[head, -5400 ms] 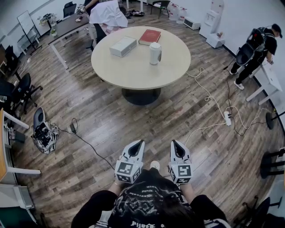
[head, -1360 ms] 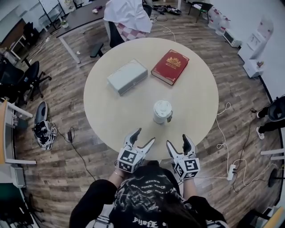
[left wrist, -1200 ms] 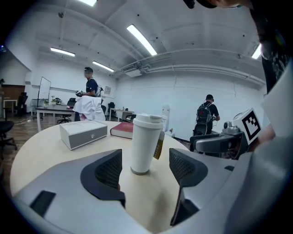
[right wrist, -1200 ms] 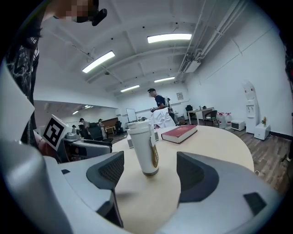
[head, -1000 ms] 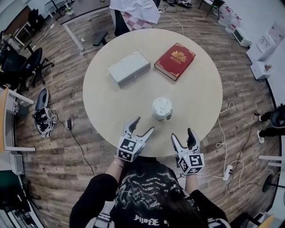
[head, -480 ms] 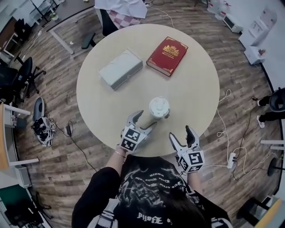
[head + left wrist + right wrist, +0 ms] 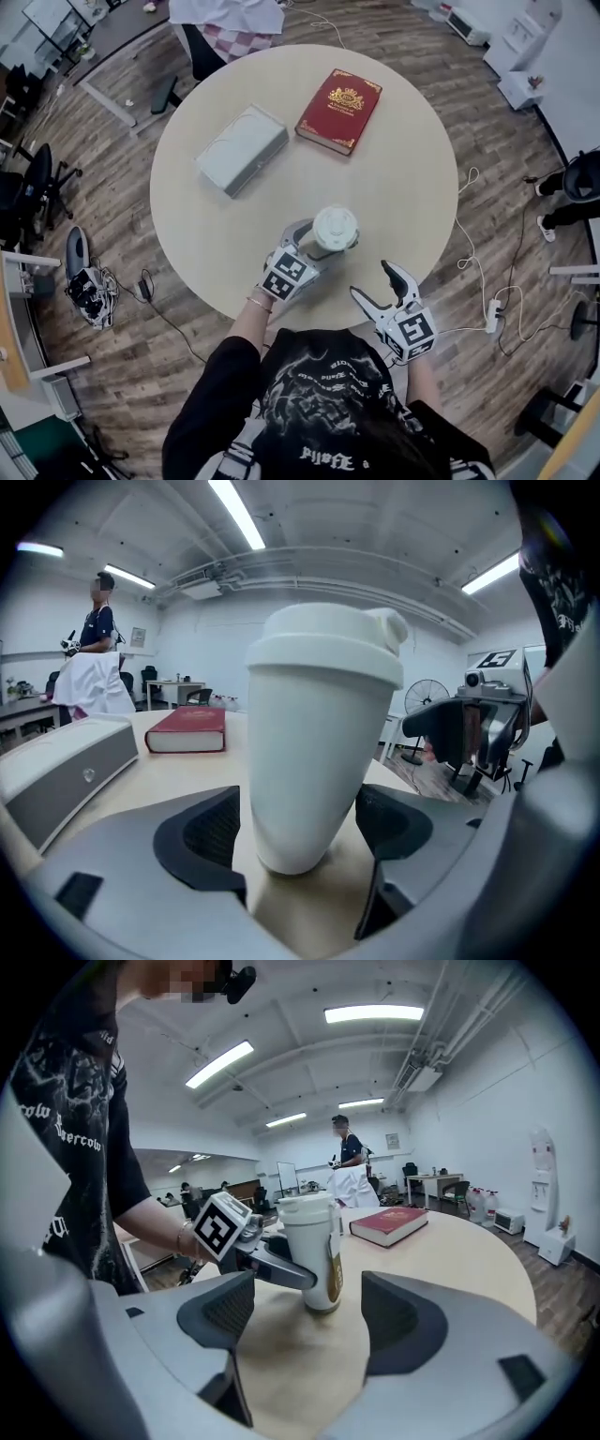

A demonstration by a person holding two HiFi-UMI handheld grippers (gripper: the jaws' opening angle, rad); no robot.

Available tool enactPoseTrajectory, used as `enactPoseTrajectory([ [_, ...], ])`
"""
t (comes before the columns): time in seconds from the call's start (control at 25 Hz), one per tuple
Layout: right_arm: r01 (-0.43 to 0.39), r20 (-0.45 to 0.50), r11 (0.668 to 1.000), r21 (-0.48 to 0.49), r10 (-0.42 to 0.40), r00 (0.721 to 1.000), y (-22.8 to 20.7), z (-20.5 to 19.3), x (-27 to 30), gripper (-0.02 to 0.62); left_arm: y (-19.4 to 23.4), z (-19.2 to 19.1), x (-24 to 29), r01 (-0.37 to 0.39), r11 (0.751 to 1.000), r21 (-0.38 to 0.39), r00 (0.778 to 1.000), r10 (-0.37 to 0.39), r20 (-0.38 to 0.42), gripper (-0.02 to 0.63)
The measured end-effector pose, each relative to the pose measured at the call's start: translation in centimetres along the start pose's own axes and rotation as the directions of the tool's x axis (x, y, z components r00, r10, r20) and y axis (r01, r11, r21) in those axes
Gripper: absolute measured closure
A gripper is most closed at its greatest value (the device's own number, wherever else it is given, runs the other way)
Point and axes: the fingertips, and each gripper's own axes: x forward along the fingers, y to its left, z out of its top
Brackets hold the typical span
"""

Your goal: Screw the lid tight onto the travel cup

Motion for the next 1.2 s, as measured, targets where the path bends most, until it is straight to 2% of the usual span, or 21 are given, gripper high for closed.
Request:
enactPoseTrajectory([
  [0.28, -0.086, -0.050, 0.992, -0.093, 0.081, 0.995, 0.4, 1.0, 0.8, 0.249, -0.1, -0.3, 0.9, 0.031, 1.000, 0.001, 0.999, -0.031, -0.025, 0.219],
  [0.4, -0.148, -0.050, 0.969, -0.196, 0.141, 0.989, 0.0, 2.7, 0.9, 0.249, -0.2, -0.5, 1.1, 0.035, 0.999, 0.011, 0.999, -0.035, -0.033, 0.219],
  [0.52, -0.222, -0.083, 0.905, -0.363, 0.206, 0.975, -0.6, 4.6, 1.2, 0.249, -0.2, -0.6, 0.9, 0.031, 0.999, 0.012, 0.999, -0.031, -0.039, 0.219],
  [0.72, -0.339, -0.205, 0.781, -0.524, 0.271, 0.941, -1.2, 8.4, 1.7, 0.252, -0.1, -0.6, 0.9, 0.030, 0.999, 0.013, 0.998, -0.029, -0.052, 0.219],
  [0.8, -0.400, -0.265, 0.715, -0.573, 0.301, 0.916, -0.9, 9.5, 2.0, 0.252, -0.1, -0.6, 0.9, 0.032, 0.999, 0.012, 0.998, -0.032, -0.060, 0.219],
  [0.88, -0.471, -0.345, 0.621, -0.626, 0.321, 0.882, -0.5, 10.1, 2.5, 0.252, -0.2, -0.6, 0.9, 0.035, 0.999, 0.010, 0.997, -0.035, -0.064, 0.219],
  [1.04, -0.618, -0.547, 0.342, -0.708, 0.288, 0.786, -0.3, 10.4, 4.0, 0.247, -0.1, -0.6, 0.9, 0.038, 0.999, 0.012, 0.997, -0.037, -0.074, 0.219],
  [1.2, -0.713, -0.685, 0.065, -0.699, 0.227, 0.692, 0.4, 10.1, 5.6, 0.225, -0.1, -0.5, 0.9, 0.040, 0.999, 0.013, 0.995, -0.038, -0.093, 0.219],
])
